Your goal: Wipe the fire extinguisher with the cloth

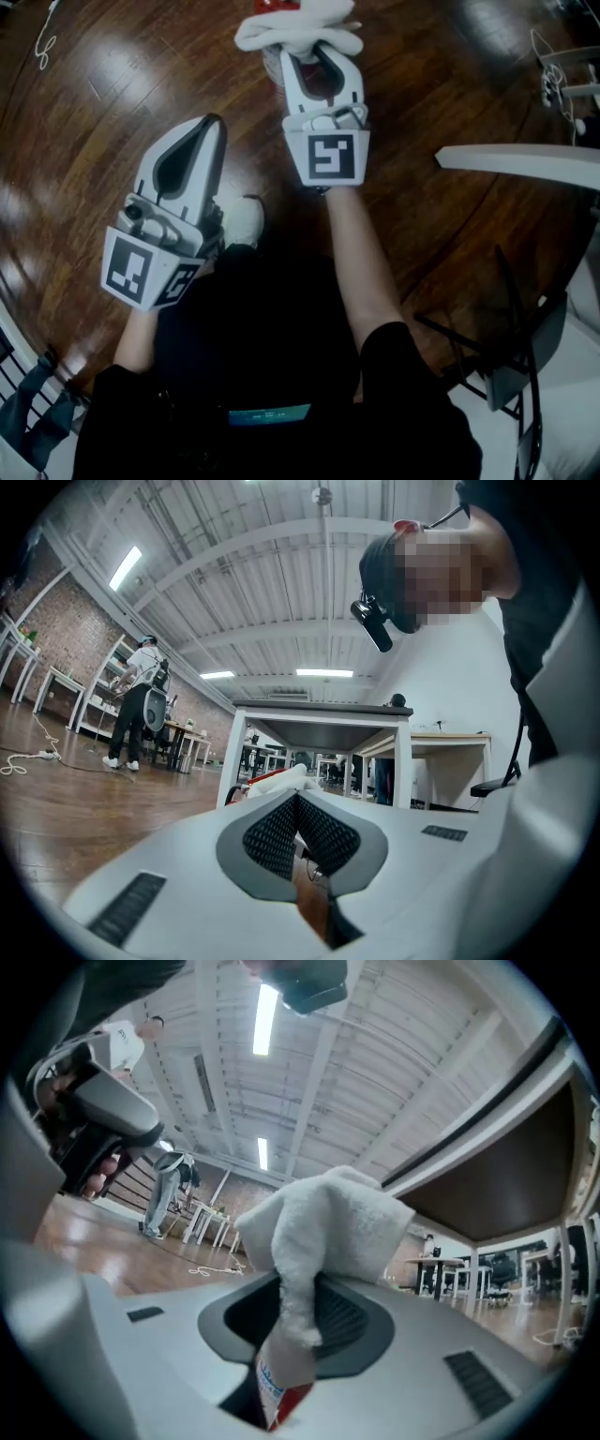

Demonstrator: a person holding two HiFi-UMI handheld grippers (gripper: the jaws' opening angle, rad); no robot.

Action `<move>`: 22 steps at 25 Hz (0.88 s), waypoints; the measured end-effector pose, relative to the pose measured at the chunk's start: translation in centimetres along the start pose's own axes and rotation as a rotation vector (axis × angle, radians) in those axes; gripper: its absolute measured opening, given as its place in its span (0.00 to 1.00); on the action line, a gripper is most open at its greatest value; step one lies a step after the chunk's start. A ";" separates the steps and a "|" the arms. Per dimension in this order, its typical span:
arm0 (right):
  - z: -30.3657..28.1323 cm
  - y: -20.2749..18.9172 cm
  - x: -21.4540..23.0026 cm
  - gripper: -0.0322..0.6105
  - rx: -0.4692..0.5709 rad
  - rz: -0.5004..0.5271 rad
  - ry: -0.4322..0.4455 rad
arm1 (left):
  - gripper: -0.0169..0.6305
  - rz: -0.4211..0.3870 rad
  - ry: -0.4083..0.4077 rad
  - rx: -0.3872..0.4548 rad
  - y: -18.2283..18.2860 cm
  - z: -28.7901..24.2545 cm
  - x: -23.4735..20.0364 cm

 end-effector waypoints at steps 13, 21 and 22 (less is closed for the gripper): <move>-0.7 -8.2 0.2 0.23 -0.133 -0.356 0.010 | 0.03 0.004 0.000 -0.001 -0.1 0.1 -0.1; -0.3 -15.6 -0.1 0.23 -0.333 -0.490 0.011 | 0.03 0.005 0.001 0.002 0.0 0.3 -0.3; -0.2 -16.6 -0.2 0.23 -0.369 -0.499 0.009 | 0.03 0.004 0.000 0.002 0.0 0.3 -0.3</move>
Point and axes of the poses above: the fingertips, and each gripper's own axes: z backward along the fingers, x to its right, y out of its top, the point moved 5 cm from there along z, backward along the fingers, and after that the axes turned 9 degrees about y, right-handed, at the moved point
